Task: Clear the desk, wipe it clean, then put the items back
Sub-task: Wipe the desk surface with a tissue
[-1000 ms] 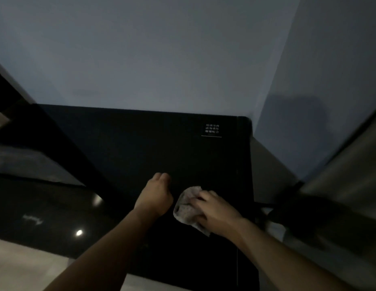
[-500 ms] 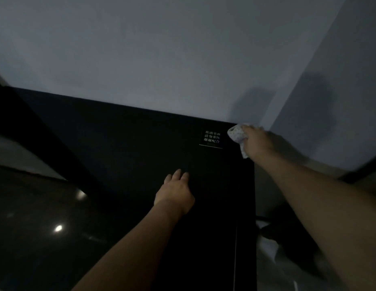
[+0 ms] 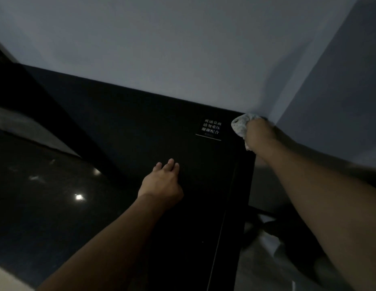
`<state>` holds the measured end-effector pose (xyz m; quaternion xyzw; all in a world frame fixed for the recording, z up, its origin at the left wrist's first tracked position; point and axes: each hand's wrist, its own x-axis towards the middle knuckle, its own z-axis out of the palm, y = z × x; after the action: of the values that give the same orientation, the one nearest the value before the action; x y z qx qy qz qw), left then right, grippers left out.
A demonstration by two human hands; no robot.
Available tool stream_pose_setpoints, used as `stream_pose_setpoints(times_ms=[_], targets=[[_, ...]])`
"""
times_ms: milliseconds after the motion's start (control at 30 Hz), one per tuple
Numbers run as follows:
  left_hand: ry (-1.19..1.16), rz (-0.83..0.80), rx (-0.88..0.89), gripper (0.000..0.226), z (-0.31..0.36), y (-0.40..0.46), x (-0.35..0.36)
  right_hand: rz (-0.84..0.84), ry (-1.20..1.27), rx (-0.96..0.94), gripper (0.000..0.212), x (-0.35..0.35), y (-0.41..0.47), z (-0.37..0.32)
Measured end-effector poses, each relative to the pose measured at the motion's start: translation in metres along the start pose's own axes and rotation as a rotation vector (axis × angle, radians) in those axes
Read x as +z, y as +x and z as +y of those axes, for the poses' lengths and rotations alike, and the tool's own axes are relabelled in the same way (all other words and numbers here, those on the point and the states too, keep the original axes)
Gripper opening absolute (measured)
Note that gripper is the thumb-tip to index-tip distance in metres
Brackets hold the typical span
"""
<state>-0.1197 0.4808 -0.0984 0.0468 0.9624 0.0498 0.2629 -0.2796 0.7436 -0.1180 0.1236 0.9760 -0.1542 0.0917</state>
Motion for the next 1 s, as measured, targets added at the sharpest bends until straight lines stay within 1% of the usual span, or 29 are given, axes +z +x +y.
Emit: stream_pose_setpoints(times_ms=[67,100,167,200,300,367,467,533,567,667,700,767,833,867,933,967,1000], targets=[[0.002,0.010,-0.014,0.068,0.002,-0.002,-0.002,-0.050,0.012,-0.019,0.056,0.002,-0.021,0.001],[-0.005,0.010,-0.017,0.068,0.003,-0.004,-0.004,-0.083,-0.013,-0.038,0.055,0.004,-0.034,0.003],[-0.041,-0.008,-0.016,0.068,0.004,-0.010,-0.009,-0.114,-0.082,-0.128,0.036,0.010,-0.067,0.005],[-0.071,-0.028,-0.015,0.067,0.004,-0.013,-0.011,-0.093,-0.079,-0.167,0.029,0.012,-0.086,0.008],[-0.203,-0.084,-0.019,0.063,-0.001,-0.031,-0.012,-0.083,-0.081,-0.224,0.026,0.019,-0.153,0.011],[-0.322,-0.082,-0.024,0.058,-0.009,-0.053,-0.005,-0.114,-0.098,-0.221,0.028,0.030,-0.189,0.015],[-0.427,-0.049,-0.015,0.056,-0.028,-0.097,0.013,-0.211,-0.210,-0.099,0.042,0.047,-0.233,0.009],[-0.411,-0.041,-0.008,0.057,-0.045,-0.129,0.027,-0.233,-0.214,-0.045,0.040,0.056,-0.270,0.004],[-0.399,-0.038,-0.006,0.057,-0.054,-0.144,0.033,-0.229,-0.203,-0.061,0.038,0.061,-0.290,0.001],[-0.375,-0.023,-0.037,0.057,-0.080,-0.190,0.049,-0.131,-0.107,-0.195,0.030,0.077,-0.357,-0.005],[-0.364,-0.009,-0.052,0.057,-0.088,-0.205,0.053,-0.118,-0.053,-0.212,0.029,0.082,-0.374,-0.010],[-0.338,0.037,-0.068,0.057,-0.101,-0.232,0.060,-0.105,-0.049,-0.188,0.034,0.090,-0.401,-0.023],[-0.334,0.078,-0.079,0.057,-0.111,-0.257,0.065,-0.130,-0.004,-0.153,0.034,0.096,-0.425,-0.030],[-0.328,0.090,-0.082,0.056,-0.116,-0.269,0.068,-0.137,-0.007,-0.178,0.032,0.097,-0.440,-0.031],[-0.312,0.107,-0.080,0.055,-0.125,-0.291,0.077,-0.212,-0.084,-0.247,0.028,0.100,-0.469,-0.035],[-0.312,0.108,-0.082,0.055,-0.128,-0.301,0.081,-0.269,-0.123,-0.255,0.028,0.100,-0.485,-0.039],[-0.322,0.097,-0.086,0.055,-0.129,-0.312,0.084,-0.379,-0.160,-0.252,0.031,0.097,-0.501,-0.045]])
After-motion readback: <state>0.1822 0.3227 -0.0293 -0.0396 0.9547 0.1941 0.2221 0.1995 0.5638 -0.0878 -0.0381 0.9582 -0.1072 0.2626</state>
